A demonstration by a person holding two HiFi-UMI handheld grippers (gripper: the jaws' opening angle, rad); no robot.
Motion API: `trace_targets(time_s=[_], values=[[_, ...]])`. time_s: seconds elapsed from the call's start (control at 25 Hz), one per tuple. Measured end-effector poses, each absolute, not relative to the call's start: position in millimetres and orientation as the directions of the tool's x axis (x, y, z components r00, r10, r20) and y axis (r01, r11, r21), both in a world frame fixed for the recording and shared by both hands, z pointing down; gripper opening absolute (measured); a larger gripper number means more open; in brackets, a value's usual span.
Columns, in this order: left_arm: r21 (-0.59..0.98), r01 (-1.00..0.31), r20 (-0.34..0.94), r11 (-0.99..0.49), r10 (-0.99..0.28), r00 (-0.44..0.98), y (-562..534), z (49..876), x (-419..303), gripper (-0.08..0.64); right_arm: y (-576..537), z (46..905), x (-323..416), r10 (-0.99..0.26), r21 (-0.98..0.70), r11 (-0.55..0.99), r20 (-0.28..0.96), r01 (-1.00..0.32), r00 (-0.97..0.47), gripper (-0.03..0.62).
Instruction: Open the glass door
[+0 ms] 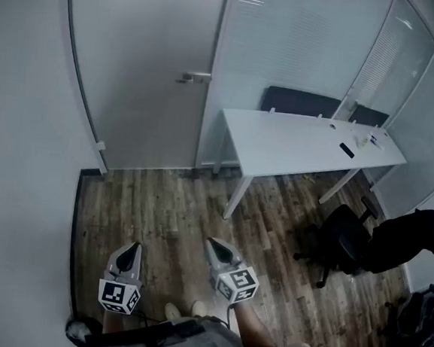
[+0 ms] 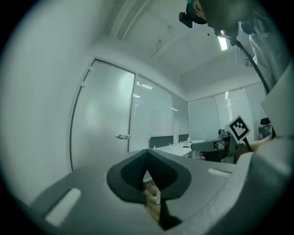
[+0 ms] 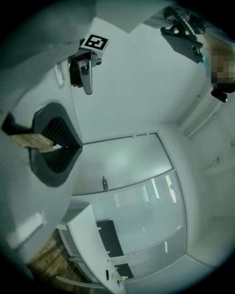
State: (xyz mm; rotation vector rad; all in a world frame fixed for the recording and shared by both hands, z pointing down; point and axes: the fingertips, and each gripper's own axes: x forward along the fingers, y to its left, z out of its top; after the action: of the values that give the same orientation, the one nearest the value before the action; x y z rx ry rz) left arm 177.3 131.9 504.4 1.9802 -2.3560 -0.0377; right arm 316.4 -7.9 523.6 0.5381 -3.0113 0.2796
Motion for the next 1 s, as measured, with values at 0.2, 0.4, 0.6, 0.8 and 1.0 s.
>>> trace_targets(time_s=[0.2,0.4,0.6,0.8,1.0], values=[[0.057,-0.983,0.028,0.172,-0.985,-0.171,132,503,180,0.003,-7,523,317,-0.333,-0.168,0.923,0.101,-0.346,-0.938,0.002],[0.053,-0.983,0.03,0.174,-0.985,-0.172,134,505,177,0.003,-7,525,315,-0.338,-0.178,0.919,0.101,-0.351,-0.936,0.002],[0.043,-0.984,0.032,0.171,-0.985,-0.17,137,506,174,0.003,-1,525,310,-0.336,-0.172,0.921,0.101,-0.349,-0.937,0.002],[0.043,-0.986,0.033,0.159,-0.987,-0.158,144,508,170,0.003,7,526,305,-0.342,-0.173,0.919,0.098,-0.354,-0.935,0.002],[0.049,-0.985,0.035,0.166,-0.986,-0.165,151,512,166,0.003,17,532,301,-0.338,-0.183,0.918,0.105,-0.352,-0.935,0.002]])
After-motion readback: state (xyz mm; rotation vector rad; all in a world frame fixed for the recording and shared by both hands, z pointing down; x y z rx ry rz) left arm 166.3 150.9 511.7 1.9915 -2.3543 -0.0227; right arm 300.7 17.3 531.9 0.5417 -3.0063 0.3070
